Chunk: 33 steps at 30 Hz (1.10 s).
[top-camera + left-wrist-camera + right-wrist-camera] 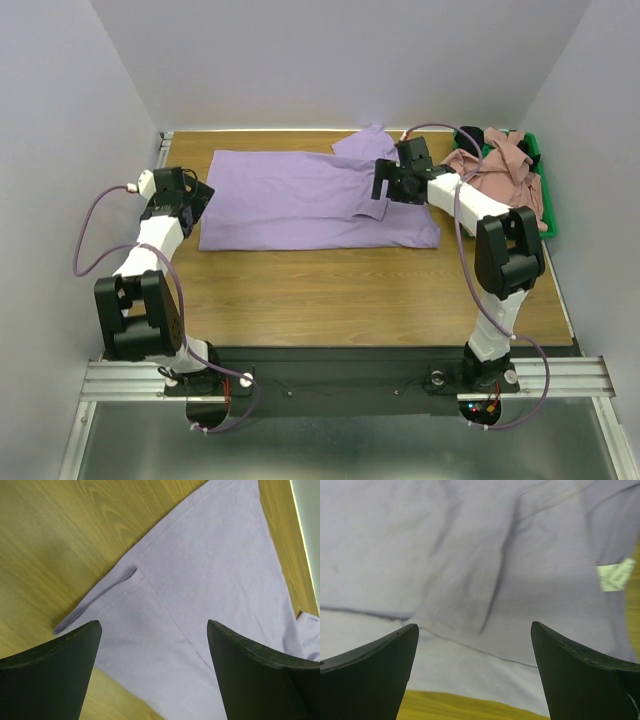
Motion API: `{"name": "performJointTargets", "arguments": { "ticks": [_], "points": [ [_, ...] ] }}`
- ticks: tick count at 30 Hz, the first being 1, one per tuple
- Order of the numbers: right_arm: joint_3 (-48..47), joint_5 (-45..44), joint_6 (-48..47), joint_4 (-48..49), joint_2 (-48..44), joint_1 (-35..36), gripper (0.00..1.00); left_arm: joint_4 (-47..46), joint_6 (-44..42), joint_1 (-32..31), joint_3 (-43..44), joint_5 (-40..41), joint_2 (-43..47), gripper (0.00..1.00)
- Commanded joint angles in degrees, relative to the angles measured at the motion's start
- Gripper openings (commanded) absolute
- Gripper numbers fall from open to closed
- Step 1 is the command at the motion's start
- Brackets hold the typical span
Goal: Fold and stack the t-shirts
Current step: Fold the tshirt
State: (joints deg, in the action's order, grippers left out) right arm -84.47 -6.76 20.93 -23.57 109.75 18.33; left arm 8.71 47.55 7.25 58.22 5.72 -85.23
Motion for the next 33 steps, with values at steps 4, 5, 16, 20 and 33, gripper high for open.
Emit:
{"name": "performJointTargets", "arguments": {
  "ticks": [4, 5, 16, 20, 33],
  "points": [
    [-1.5, 13.5, 1.4, 2.3, 3.2, -0.3, 1.0, -2.3, -4.2, 0.2, -7.2, -3.2, 4.8, 0.98],
    [-1.8, 13.8, 1.5, 2.5, 3.8, -0.3, 1.0, -2.1, -4.8, 0.2, -7.8, -3.0, 4.8, 0.98],
    [-8.1, 18.9, 0.6, 3.0, 11.2, -0.3, 1.0, -5.7, -6.8, 0.2, -11.4, -4.8, 4.0, 0.98],
    [-11.2, 20.6, 1.1, 3.0, 13.3, -0.3, 0.99, -6.2, -6.8, 0.2, -11.3, -4.8, 2.5, 0.98],
    [-29.6, 16.4, 11.4, 4.5, 21.7, -0.3, 1.0, -5.5, -7.6, 0.2, -10.7, -5.4, 2.7, 0.98]
  ]
}}
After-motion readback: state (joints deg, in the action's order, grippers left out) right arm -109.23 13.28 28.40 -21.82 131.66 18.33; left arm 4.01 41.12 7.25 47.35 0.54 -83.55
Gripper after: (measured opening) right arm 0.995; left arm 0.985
